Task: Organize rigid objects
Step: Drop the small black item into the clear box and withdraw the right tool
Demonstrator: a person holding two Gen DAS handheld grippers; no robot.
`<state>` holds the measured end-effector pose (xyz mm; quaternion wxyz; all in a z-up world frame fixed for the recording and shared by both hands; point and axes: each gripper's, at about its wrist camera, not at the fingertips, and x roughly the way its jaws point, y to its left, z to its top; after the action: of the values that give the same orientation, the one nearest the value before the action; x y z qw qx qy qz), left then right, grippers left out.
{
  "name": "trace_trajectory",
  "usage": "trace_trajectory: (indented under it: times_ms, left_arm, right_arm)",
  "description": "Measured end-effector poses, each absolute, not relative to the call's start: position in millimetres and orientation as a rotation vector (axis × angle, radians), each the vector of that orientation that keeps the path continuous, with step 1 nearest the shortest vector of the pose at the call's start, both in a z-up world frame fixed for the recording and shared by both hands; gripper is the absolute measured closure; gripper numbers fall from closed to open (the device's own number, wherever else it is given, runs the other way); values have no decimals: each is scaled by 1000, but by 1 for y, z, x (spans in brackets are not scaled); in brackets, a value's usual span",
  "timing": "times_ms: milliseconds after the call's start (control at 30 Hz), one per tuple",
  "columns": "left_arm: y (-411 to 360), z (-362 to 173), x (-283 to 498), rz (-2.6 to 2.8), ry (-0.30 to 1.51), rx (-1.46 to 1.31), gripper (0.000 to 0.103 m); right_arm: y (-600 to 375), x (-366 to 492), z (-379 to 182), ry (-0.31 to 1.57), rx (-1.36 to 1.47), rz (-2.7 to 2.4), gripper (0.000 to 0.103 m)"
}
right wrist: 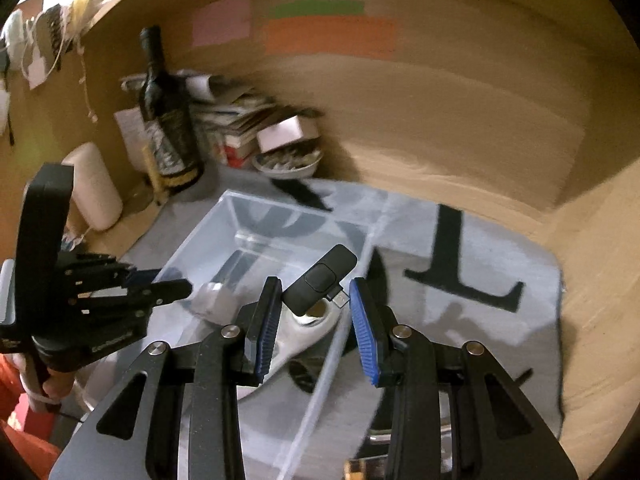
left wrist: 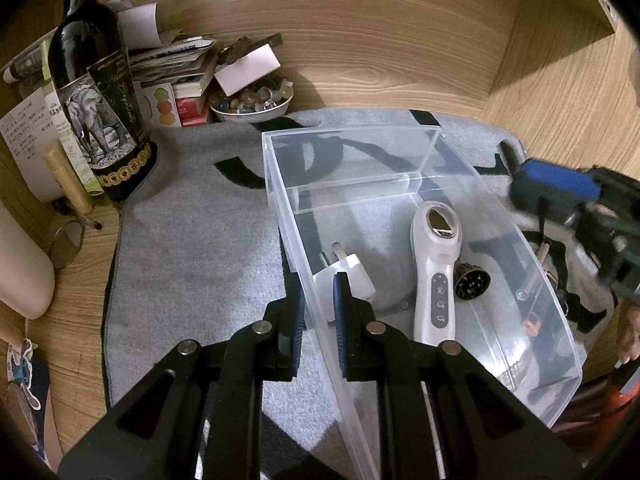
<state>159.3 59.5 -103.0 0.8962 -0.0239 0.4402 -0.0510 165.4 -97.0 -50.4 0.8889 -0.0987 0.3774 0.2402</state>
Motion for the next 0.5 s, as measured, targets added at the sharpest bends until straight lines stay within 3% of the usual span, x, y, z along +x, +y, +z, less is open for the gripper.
trace_trajectory:
  times_ms: [500]
  left_arm:
    - [62, -102, 159, -117, 910, -54, 89]
  right_arm:
    - [-62, 171, -91, 934, -267, 597, 71]
